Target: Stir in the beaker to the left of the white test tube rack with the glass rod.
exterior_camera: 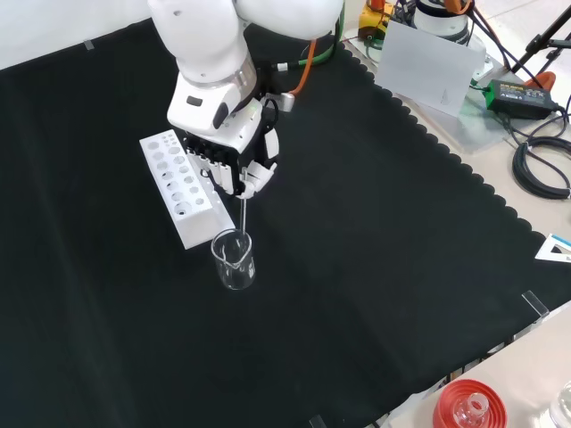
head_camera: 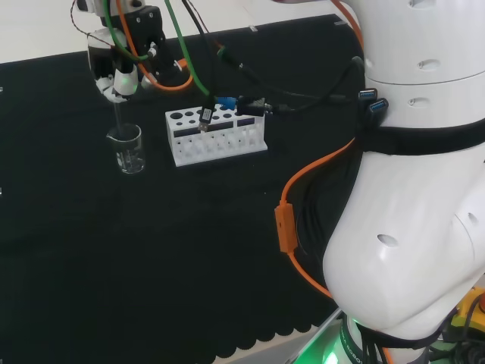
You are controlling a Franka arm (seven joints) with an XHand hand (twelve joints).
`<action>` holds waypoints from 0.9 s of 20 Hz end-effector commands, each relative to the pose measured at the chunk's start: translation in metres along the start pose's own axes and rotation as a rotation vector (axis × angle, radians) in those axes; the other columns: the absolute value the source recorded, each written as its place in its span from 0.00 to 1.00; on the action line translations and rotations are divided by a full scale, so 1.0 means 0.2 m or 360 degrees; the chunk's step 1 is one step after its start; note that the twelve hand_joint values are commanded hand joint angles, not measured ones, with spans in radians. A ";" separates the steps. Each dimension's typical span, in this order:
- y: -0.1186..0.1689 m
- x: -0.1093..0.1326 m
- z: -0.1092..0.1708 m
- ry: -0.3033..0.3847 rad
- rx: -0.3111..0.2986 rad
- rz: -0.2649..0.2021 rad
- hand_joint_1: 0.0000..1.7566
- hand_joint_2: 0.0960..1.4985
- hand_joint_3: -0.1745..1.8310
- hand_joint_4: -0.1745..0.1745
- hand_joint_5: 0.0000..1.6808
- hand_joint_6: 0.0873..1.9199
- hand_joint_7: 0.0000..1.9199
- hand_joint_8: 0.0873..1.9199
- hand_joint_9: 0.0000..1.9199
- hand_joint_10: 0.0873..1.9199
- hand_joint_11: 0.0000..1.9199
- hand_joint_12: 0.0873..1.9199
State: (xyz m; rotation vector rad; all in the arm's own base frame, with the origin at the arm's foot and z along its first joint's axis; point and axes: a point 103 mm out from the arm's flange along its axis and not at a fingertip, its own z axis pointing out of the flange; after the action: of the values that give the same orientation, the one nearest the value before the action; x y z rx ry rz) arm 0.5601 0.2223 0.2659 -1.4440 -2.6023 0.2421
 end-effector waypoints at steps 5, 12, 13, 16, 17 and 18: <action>0.06 0.03 0.02 -0.0013 0.0019 -0.0018 0.76 0.28 0.56 0.00 0.71 0.38 0.75 0.34 0.89 0.24 0.83 0.34; 0.11 0.00 0.00 -0.0025 0.0020 -0.0020 0.76 0.28 0.56 0.00 0.71 0.39 0.75 0.34 0.89 0.24 0.83 0.34; 0.12 0.01 0.00 -0.0043 0.0026 -0.0017 0.76 0.28 0.56 0.00 0.71 0.39 0.75 0.34 0.89 0.24 0.83 0.34; 0.13 0.00 0.00 -0.0043 0.0034 -0.0011 0.76 0.28 0.56 0.00 0.71 0.39 0.75 0.34 0.89 0.24 0.83 0.34; 0.13 -0.01 0.00 -0.0038 0.0034 -0.0011 0.76 0.28 0.56 0.00 0.71 0.39 0.75 0.34 0.89 0.24 0.83 0.34; 0.13 -0.01 -0.01 -0.0031 0.0033 -0.0011 0.76 0.28 0.56 0.00 0.71 0.39 0.75 0.34 0.89 0.24 0.83 0.34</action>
State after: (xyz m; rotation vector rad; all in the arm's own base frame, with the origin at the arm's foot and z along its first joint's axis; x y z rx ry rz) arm 0.5812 0.2361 0.2630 -1.4328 -2.6195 0.2708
